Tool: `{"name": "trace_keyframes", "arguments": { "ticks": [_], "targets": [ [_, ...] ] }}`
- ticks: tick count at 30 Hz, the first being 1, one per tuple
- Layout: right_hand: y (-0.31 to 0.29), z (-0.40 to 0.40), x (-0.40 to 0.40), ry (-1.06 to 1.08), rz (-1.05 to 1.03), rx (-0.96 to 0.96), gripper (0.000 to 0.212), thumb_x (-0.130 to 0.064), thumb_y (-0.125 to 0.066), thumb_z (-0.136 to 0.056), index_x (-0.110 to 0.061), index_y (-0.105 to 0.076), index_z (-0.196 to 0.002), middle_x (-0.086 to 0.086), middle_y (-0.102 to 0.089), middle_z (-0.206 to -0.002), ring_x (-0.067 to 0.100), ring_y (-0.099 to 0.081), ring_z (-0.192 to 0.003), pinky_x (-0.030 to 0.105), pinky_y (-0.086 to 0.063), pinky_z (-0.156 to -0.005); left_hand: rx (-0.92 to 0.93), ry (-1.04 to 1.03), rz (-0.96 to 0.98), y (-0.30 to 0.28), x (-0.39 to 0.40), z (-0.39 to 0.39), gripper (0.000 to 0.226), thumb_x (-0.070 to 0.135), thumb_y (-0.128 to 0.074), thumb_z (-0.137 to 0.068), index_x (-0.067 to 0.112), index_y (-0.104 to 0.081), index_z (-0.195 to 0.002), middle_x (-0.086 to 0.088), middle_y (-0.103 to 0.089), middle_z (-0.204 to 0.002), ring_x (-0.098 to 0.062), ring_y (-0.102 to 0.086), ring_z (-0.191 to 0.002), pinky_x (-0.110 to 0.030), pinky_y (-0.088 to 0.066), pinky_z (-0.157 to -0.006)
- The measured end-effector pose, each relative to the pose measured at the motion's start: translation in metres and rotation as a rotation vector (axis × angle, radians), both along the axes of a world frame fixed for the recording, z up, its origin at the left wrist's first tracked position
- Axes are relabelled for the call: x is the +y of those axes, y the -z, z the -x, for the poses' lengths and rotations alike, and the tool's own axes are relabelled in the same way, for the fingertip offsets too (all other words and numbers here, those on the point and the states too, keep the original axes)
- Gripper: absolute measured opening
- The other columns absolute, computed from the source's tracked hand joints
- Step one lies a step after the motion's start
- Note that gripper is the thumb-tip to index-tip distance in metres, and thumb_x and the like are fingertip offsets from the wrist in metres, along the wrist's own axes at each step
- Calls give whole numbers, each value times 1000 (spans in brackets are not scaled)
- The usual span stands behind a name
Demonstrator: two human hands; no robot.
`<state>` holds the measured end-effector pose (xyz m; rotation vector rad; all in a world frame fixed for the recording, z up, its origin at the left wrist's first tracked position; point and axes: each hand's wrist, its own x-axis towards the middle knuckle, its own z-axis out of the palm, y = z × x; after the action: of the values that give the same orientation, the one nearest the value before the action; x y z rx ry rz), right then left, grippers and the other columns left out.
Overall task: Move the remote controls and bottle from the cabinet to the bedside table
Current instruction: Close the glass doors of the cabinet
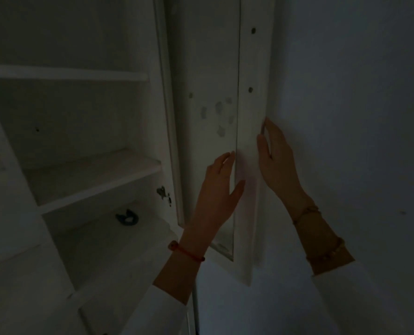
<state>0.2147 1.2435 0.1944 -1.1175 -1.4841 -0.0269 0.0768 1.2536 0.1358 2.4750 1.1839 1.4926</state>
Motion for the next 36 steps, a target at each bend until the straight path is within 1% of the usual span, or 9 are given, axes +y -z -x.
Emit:
{"name": "trace_keyframes", "arguments": {
  "ticks": [5,11,14,19,21,24,26,30,36],
  "targets": [
    [3,7,-6,-18,-44,-6,47,-23,-34,-101,-8,-31,-145,7,-38,-150,17,-34,-139,35,-27,-117,-44,-3,-61,1,-4,2,62,33,-59,-92,12,-36,-145,-4,-40,-147,-12,-36,-130,3,-10,-104],
    [11,30,-27,-106,-140,-90,46,-17,-34,-101,-6,-29,-146,4,-33,-151,12,-28,-140,11,-16,-114,-111,-10,-88,9,-28,25,61,33,-63,-90,13,-40,-143,0,-45,-143,-9,-40,-131,-16,-27,-112],
    [14,50,-35,-183,-190,-165,46,-14,-32,-101,-6,-27,-146,-2,-26,-150,10,-23,-142,15,-15,-117,-135,-83,-95,12,-43,45,61,34,-65,-89,13,-42,-142,0,-47,-142,-8,-41,-131,-14,-27,-112],
    [17,90,-37,-339,-232,-260,47,-11,-32,-100,-4,-24,-146,-1,-23,-153,16,-18,-145,23,-12,-120,-162,-191,-98,15,-68,91,62,36,-67,-86,14,-45,-140,4,-50,-138,-10,-47,-126,-28,-43,-104],
    [18,109,-36,-420,-227,-285,48,-12,-32,-100,-5,-22,-147,0,-21,-155,19,-16,-147,28,-13,-121,-140,-246,-114,15,-75,111,59,33,-67,-86,12,-48,-138,6,-53,-132,-8,-49,-121,-24,-44,-100],
    [18,142,-30,-556,-212,-321,51,-12,-32,-101,-8,-17,-149,5,-17,-159,20,-12,-148,34,-12,-122,-117,-353,-120,13,-84,141,54,29,-70,-85,11,-52,-133,4,-56,-128,-3,-47,-116,-4,-35,-94],
    [16,165,-25,-647,-196,-329,52,-12,-32,-100,-9,-15,-149,7,-15,-160,19,-10,-149,39,-13,-122,-121,-425,-119,13,-86,161,51,24,-71,-84,11,-54,-130,4,-57,-123,1,-44,-112,0,-33,-91],
    [14,211,-10,-789,-174,-364,56,-8,-34,-100,-8,-11,-151,5,-5,-161,14,-4,-149,45,-15,-121,-121,-604,-142,16,-84,204,46,25,-72,-83,10,-58,-124,-1,-63,-119,-12,-52,-113,-11,-36,-98],
    [16,286,21,-792,-161,-454,62,-16,-34,-101,-16,1,-151,-2,9,-161,12,8,-148,34,-6,-123,-191,-793,-113,17,-65,265,47,24,-72,-83,10,-59,-126,-5,-65,-118,-18,-56,-110,-24,-42,-97]
  ]
}}
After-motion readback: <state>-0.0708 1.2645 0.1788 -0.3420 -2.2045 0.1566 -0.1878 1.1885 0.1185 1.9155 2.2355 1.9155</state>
